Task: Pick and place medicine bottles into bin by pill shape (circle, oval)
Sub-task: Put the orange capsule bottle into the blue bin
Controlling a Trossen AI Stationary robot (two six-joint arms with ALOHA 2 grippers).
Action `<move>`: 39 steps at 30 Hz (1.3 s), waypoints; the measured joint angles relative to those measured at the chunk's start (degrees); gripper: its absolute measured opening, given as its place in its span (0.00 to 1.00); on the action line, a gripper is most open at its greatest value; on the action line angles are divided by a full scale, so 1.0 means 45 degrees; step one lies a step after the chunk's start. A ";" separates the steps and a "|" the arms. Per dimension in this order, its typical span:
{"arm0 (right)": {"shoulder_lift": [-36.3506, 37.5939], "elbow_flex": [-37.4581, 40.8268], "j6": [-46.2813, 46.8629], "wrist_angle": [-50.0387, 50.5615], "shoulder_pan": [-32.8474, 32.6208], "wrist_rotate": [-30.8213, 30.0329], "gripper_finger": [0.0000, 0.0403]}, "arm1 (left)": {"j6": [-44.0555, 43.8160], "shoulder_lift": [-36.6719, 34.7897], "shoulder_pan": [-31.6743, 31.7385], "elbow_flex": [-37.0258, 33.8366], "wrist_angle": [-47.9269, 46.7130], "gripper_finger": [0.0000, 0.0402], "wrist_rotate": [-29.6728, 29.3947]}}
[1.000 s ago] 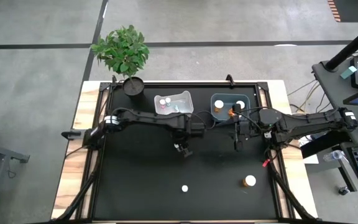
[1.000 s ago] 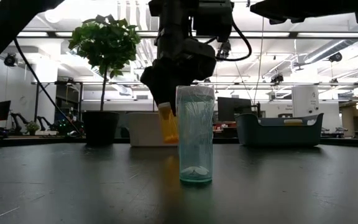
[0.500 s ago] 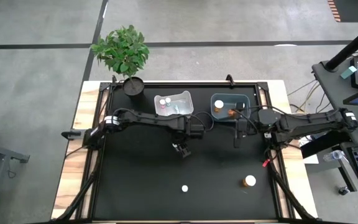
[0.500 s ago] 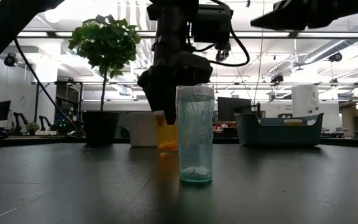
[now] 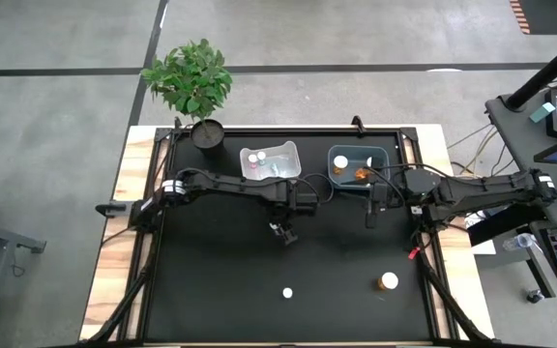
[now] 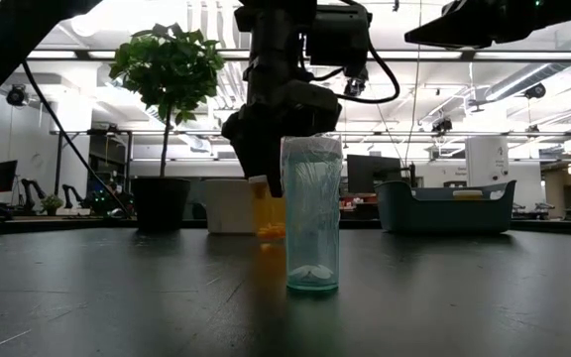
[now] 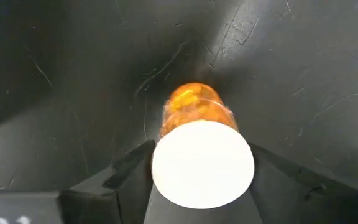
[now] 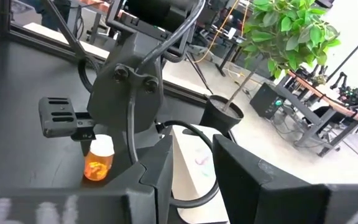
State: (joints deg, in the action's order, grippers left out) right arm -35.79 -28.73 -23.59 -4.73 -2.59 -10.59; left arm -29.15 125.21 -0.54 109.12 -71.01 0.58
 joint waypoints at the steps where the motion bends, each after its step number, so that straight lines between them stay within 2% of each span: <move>1: 0.0000 0.0000 0.0002 0.0000 0.0000 0.0000 0.26 | 0.0000 0.0000 0.0000 -0.0001 0.0001 0.56 0.0004; 7: 0.0015 0.0000 0.0005 0.0000 0.0000 0.0000 0.26 | 0.0015 -0.0058 0.0000 -0.0005 -0.0008 0.65 0.0005; 13: 0.0018 0.0000 0.0005 0.0010 0.0000 0.0000 0.26 | 0.0238 -0.0517 -0.0072 0.0000 -0.0135 0.67 -0.0092; 19: 0.0019 0.0000 0.0158 -0.0004 0.0000 -0.0010 0.26 | 0.0240 -0.1602 -0.0735 -0.0002 -0.0459 0.67 -0.1498; 25: 0.0000 0.0000 0.0593 -0.0058 0.0000 -0.0010 0.26 | 0.0741 -0.2925 -0.2474 -0.0089 -0.0245 0.67 -0.3337; 28: -0.0005 0.0000 0.1079 -0.0054 0.0000 -0.0006 0.26 | 0.1725 -0.3597 -0.3626 -0.0620 0.0777 0.67 -0.4163; 31: -0.0161 0.0000 0.1795 -0.0064 -0.0005 0.0010 0.26 | 0.2491 -0.4428 -0.4618 -0.1643 0.2688 0.67 -0.4605; 39: -0.1630 0.0000 0.3722 -0.0069 -0.0132 0.0133 0.26 | 0.3993 -0.7026 -0.5930 -0.5862 0.8148 0.67 -0.5556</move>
State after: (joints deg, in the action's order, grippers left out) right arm -43.12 -28.73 -6.85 -5.04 -3.18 -9.99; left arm -11.18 93.59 -27.22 82.74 -34.34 -24.42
